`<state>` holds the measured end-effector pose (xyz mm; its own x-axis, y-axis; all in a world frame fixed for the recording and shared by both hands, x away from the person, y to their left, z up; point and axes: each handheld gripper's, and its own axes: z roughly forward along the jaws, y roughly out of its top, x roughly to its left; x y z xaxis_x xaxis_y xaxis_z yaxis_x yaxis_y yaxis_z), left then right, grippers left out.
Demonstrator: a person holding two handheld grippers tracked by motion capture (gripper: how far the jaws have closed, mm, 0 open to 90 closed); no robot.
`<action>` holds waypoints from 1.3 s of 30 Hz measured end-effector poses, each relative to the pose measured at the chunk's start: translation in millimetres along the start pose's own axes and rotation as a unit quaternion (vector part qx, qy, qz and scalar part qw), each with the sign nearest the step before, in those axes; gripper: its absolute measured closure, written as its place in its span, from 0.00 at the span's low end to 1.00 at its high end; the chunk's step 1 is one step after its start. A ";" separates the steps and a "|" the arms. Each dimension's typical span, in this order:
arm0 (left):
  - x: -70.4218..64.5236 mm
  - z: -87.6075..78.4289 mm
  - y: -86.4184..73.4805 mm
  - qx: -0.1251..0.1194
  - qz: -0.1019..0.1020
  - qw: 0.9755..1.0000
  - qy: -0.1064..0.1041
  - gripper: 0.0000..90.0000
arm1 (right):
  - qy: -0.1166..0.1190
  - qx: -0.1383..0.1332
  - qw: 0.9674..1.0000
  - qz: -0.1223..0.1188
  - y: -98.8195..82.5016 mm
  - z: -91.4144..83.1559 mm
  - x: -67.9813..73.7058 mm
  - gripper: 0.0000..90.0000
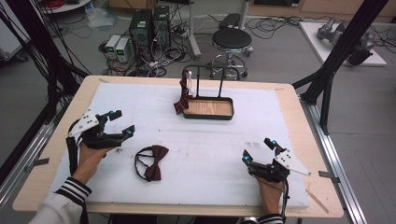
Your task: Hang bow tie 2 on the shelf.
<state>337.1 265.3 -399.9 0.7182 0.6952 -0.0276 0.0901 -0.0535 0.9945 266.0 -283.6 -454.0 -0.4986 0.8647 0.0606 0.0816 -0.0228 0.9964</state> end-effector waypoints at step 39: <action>-50.6 -5.9 20.4 0.126 0.021 0.991 -0.041 0.18 | 0.003 -0.005 1.000 -0.004 -0.1 -0.2 -1.1 0.05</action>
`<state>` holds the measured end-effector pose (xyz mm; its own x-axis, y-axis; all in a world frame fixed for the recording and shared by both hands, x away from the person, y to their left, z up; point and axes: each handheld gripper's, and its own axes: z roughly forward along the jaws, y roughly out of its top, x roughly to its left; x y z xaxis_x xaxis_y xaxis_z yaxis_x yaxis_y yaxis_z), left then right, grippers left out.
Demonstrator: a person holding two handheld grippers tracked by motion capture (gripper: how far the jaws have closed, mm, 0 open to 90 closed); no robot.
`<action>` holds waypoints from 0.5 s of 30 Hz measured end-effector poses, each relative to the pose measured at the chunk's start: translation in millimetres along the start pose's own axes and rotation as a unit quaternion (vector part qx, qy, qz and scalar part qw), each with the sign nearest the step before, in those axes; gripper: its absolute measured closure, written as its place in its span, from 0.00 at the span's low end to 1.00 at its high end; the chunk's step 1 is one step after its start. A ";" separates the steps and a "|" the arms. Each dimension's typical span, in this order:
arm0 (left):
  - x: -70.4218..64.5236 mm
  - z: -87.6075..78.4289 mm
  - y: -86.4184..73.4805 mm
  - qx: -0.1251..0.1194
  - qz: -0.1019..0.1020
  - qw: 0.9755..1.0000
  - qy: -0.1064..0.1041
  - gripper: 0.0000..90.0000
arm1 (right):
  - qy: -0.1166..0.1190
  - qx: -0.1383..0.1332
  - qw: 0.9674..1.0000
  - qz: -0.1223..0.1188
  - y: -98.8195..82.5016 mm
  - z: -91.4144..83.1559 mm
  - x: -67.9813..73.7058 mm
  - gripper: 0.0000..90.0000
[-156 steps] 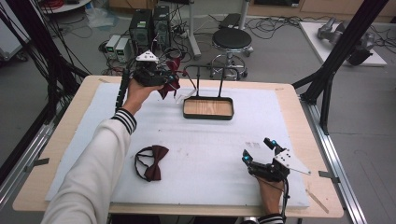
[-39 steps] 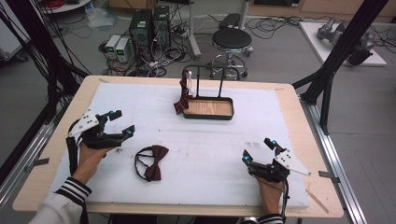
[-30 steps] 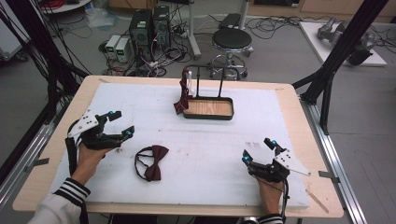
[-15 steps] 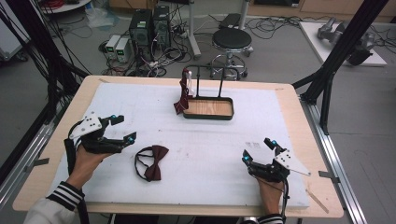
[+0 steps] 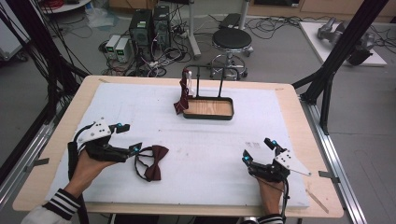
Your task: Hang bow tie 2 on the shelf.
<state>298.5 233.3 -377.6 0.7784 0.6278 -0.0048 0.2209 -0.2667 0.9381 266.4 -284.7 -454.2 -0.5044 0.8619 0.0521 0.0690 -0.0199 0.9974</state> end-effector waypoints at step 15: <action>-25.6 10.5 -2.8 0.084 -0.015 0.996 -0.017 0.19 | 0.001 -0.001 1.000 0.007 -0.1 -0.7 0.3 0.05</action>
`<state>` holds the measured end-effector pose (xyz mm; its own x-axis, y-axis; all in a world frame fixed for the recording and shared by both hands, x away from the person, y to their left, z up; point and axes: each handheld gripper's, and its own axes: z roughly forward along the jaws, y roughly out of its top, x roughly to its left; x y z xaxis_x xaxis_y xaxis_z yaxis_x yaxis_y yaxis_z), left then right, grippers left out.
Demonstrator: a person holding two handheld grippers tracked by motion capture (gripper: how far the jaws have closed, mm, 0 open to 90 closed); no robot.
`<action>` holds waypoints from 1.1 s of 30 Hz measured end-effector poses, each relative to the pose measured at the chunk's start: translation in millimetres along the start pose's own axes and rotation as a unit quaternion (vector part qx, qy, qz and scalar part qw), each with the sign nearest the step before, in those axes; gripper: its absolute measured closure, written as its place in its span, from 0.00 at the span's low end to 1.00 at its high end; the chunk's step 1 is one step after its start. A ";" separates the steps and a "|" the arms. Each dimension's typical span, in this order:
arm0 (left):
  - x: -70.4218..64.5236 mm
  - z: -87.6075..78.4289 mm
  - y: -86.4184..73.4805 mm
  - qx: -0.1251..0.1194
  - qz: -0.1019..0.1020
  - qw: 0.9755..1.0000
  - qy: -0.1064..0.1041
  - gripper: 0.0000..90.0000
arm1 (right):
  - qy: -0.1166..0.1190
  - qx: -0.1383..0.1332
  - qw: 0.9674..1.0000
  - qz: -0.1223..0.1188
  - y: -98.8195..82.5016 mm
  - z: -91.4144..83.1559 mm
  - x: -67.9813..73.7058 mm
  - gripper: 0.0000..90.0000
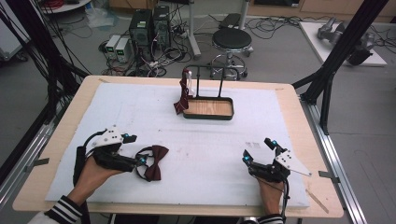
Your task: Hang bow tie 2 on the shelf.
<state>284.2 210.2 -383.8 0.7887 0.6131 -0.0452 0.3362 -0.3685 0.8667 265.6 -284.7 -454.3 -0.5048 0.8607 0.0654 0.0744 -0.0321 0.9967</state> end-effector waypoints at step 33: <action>-14.5 45.6 -13.2 0.174 0.015 0.982 -0.065 0.36 | 0.000 0.000 1.000 0.001 -0.1 -0.3 0.0 0.05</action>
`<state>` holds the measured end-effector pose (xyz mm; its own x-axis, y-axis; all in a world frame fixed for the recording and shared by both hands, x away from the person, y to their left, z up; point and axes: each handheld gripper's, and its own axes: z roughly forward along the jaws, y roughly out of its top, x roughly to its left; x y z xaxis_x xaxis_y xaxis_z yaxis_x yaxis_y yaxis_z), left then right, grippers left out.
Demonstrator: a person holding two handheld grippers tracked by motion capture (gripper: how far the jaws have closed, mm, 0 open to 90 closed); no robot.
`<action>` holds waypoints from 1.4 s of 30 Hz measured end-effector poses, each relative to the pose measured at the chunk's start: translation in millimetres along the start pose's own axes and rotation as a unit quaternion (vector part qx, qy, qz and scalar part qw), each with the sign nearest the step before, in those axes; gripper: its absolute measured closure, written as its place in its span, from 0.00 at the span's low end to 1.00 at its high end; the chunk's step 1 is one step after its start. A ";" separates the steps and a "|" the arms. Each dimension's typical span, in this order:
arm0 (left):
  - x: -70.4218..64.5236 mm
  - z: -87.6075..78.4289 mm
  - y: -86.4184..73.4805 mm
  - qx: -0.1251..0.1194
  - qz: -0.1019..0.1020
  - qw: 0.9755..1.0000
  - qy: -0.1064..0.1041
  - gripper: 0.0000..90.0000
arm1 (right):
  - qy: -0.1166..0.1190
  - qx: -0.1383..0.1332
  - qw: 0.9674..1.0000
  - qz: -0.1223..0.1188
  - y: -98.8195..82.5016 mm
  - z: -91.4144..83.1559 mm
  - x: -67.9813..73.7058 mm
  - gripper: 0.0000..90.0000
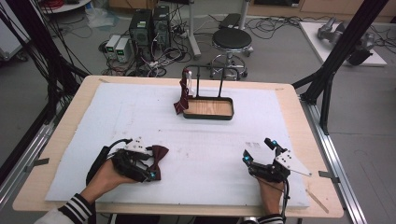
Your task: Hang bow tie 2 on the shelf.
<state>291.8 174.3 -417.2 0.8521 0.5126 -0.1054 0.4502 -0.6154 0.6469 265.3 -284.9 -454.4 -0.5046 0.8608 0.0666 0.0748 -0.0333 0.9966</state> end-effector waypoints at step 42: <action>5.7 -12.6 7.9 -0.053 0.011 0.998 0.033 0.91 | 0.001 0.001 1.000 -0.001 0.2 0.3 -0.4 0.05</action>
<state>296.8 179.8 -403.3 0.8398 0.5412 -0.0427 0.3987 -0.5615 0.7251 265.8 -285.0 -454.3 -0.5064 0.8598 0.0657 0.0760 -0.0314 0.9966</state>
